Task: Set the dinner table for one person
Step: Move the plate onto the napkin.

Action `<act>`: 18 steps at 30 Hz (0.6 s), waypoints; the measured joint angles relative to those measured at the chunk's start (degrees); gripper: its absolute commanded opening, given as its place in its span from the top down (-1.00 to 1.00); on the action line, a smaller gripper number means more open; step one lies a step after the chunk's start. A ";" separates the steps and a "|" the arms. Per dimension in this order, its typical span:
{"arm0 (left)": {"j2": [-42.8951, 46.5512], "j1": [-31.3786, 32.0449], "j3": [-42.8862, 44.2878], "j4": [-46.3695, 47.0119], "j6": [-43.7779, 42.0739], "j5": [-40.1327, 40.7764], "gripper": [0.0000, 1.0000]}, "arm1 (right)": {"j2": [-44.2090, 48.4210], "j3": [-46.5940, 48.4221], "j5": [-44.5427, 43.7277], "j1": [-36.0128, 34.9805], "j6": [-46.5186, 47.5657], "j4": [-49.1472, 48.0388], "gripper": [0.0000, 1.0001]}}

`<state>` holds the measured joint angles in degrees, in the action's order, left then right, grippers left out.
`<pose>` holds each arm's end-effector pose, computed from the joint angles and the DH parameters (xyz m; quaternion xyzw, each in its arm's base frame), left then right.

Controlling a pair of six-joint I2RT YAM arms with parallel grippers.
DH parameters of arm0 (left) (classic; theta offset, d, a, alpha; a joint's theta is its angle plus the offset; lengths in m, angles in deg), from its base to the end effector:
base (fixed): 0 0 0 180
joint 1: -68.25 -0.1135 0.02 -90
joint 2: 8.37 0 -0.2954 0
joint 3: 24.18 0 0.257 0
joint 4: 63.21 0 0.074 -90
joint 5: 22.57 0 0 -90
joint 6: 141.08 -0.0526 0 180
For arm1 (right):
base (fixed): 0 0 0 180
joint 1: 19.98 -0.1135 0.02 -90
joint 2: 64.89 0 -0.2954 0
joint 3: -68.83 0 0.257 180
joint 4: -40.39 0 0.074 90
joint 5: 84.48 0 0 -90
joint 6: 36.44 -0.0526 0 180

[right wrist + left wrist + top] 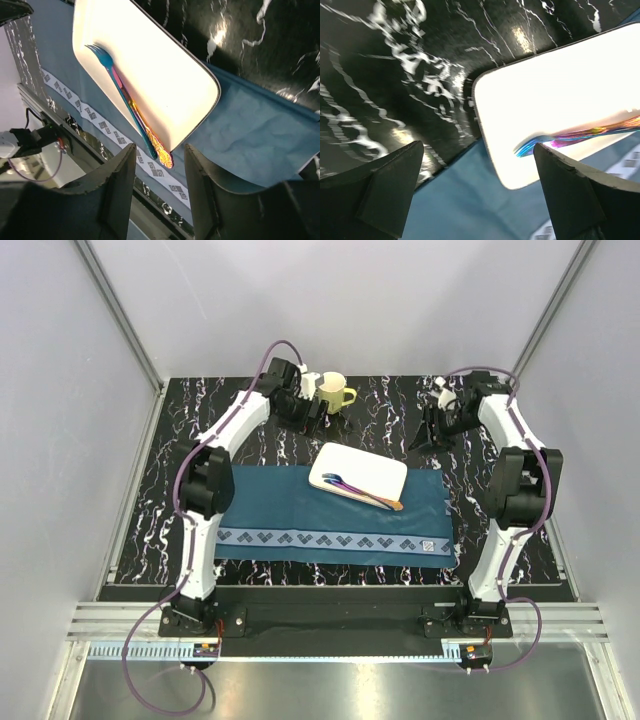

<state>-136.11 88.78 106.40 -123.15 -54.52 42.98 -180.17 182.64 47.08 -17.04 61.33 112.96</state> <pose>0.4828 -0.2040 0.2575 0.2533 0.9044 -0.2420 0.2435 0.4355 0.0126 0.2650 -0.0882 0.9230 0.3377 0.1620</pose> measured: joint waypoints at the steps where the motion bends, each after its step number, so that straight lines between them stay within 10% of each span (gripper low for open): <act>1: -0.72 -0.04 0.00 0.00 1.14 -0.87 -0.97 | 0.42 -2.25 0.00 0.00 -0.96 -1.11 0.05; 18: -5.51 -0.35 -0.22 3.67 6.97 -9.35 -0.95 | 1.53 -14.80 -2.89 0.24 -5.25 -10.16 0.11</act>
<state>-141.62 88.43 106.18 -119.48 -47.55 33.62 -178.64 167.84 44.20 -16.80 56.09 102.80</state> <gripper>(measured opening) 0.982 0.439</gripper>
